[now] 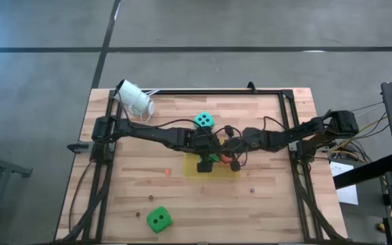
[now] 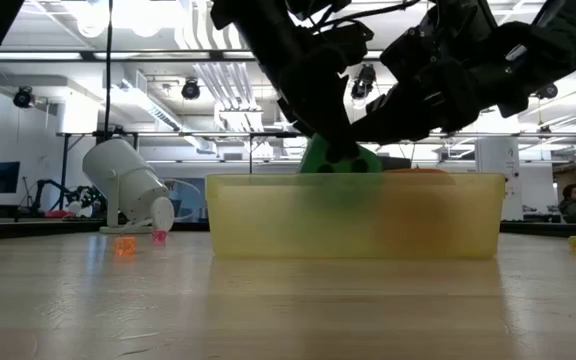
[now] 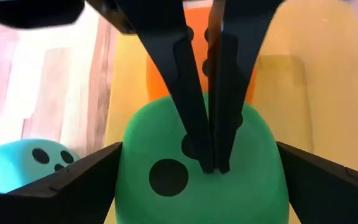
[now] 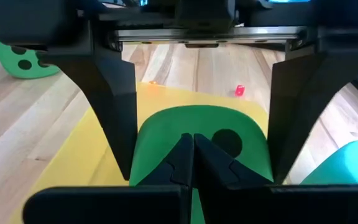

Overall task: Pick & Place Dice
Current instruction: Put the top big green dice into the yellow bin, then put the big green dice into the yellow bin

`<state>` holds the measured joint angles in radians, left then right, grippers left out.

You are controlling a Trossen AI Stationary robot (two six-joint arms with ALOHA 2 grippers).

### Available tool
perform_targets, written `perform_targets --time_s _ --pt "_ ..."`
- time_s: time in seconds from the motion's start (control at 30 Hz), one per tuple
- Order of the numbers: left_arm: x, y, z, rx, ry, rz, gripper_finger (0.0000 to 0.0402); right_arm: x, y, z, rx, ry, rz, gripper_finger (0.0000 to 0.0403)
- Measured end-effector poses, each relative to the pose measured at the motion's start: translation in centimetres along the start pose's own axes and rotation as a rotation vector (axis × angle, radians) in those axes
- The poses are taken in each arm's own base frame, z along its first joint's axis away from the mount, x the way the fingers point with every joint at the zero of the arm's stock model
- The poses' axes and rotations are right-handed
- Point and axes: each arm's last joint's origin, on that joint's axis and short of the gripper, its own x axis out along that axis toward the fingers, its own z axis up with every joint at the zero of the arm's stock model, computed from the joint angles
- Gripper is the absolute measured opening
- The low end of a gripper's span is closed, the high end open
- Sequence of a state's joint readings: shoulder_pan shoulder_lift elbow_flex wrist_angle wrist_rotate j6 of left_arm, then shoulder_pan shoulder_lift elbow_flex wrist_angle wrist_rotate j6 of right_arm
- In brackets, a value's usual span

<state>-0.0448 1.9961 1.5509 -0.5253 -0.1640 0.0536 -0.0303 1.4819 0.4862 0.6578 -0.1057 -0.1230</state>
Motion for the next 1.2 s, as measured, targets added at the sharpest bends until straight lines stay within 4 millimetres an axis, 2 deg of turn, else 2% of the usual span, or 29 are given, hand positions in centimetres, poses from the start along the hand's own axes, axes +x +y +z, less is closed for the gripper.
perform_targets --time_s 0.5,0.77,1.2 --pt "0.0 0.0 0.3 0.039 -0.026 0.002 0.0399 0.9 0.1 -1.7 0.055 0.083 0.006 0.0008" --pt "-0.4 0.1 -0.1 0.050 0.016 -0.002 0.0399 0.2 0.0 -0.6 0.032 0.043 0.000 0.0008" --pt "-4.9 0.7 -0.5 0.051 0.074 -0.006 0.0399 -2.2 0.5 0.8 -0.006 0.077 0.023 0.0008"
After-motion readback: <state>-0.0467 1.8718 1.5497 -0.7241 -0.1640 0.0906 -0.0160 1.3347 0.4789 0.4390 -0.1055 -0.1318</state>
